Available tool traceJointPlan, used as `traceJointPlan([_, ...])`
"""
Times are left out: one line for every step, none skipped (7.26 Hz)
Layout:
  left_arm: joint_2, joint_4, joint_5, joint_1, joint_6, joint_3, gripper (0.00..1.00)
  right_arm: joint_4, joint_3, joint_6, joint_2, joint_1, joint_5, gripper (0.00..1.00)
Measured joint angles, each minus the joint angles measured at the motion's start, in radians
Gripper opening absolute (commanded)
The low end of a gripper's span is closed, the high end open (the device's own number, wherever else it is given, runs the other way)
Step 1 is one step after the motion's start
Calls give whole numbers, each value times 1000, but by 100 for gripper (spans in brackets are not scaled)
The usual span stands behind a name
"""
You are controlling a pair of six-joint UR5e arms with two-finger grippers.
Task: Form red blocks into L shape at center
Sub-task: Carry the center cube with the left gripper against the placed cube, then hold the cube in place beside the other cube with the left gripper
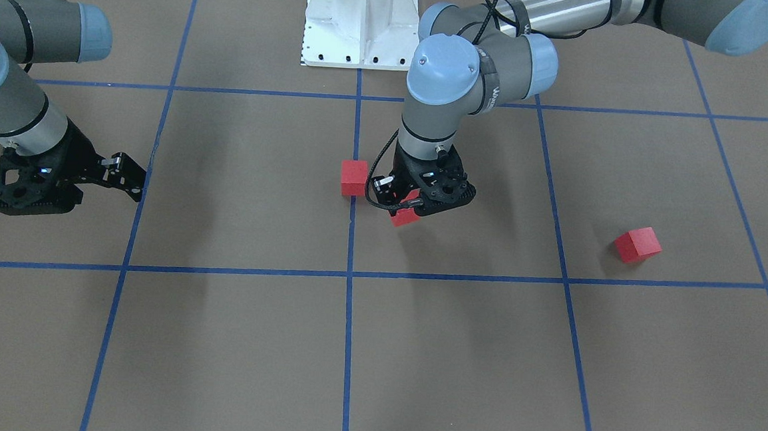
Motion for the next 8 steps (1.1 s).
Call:
traceJointPlan([-22,0,-2,-1,125,33,0,0,1,-2,0,2,1,100])
traceJointPlan([-69,-4,-3,5,202,100,0,0,1,-4,-1,3,1,100])
traceJointPlan([-123,-11,-3,13,240,173,0,0,0,-5,-3,3,1,100])
traceJointPlan([-165,-19,-3,23,261,225,0,0,0,-5,-7,4,1,100])
traceJointPlan([-187,-30,-3,38,268,256,0,0,1,-12,-13,4,1,100])
traceJointPlan([-195,-38,-3,54,270,269,0,0,5,-24,-21,5,1,100])
traceJointPlan([-196,-41,-3,68,271,274,0,0,6,-30,-26,5,1,100])
traceJointPlan([-196,-42,-4,79,271,274,0,0,8,-31,-27,5,1,100])
